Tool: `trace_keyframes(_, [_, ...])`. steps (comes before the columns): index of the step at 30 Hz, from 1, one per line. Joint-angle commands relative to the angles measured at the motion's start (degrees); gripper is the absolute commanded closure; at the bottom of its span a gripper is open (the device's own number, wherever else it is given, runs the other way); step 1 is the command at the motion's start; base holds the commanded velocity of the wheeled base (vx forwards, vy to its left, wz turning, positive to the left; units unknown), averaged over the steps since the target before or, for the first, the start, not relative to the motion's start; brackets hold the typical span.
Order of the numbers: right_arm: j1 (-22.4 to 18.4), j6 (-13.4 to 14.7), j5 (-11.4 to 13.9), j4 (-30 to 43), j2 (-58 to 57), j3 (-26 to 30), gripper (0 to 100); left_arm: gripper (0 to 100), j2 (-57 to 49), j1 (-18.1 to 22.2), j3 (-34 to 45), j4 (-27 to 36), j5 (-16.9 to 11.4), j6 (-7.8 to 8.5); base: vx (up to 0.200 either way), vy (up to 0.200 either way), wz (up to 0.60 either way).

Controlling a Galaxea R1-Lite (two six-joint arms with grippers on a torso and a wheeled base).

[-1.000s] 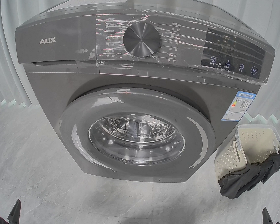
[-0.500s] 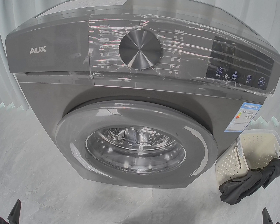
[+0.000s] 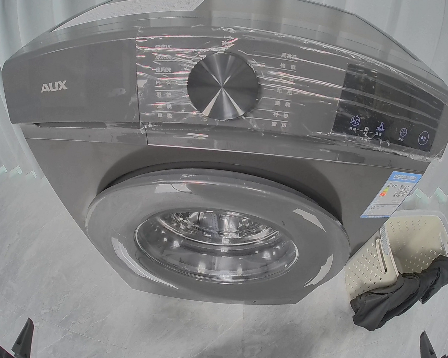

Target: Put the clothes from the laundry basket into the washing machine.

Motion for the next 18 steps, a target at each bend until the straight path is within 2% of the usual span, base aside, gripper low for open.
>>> trace_keyframes(1, [0.00,-0.02,0.04,-0.01,-0.93,0.99,0,0,-1.01,0.00,0.92,0.02,-0.02,0.10,0.200,0.000,0.00])
trace_keyframes(3, [0.00,-0.02,0.04,-0.01,-0.93,0.99,0,0,-1.01,0.00,0.92,0.02,-0.02,0.01,0.200,0.000,0.00])
trace_keyframes(7, [0.00,0.77,-0.05,-0.09,-0.93,0.99,0,0,-1.01,0.00,0.92,-0.07,-0.02,0.19,0.000,0.000,0.00])
trace_keyframes(15, [-0.09,0.15,0.48,-0.27,-0.93,0.99,0,0,-1.01,0.00,0.92,-0.07,-0.02,0.19,0.000,0.000,0.00])
trace_keyframes(17, [-0.18,0.94,0.66,-2.12,-0.93,-0.24,0,0,-1.01,0.00,0.92,0.02,-0.02,0.10,0.000,0.000,0.00])
trace_keyframes(18, [-0.18,1.65,0.92,-5.72,-0.93,-4.99,0,0,-1.01,0.00,0.84,0.02,-0.02,0.19,0.000,0.000,0.00])
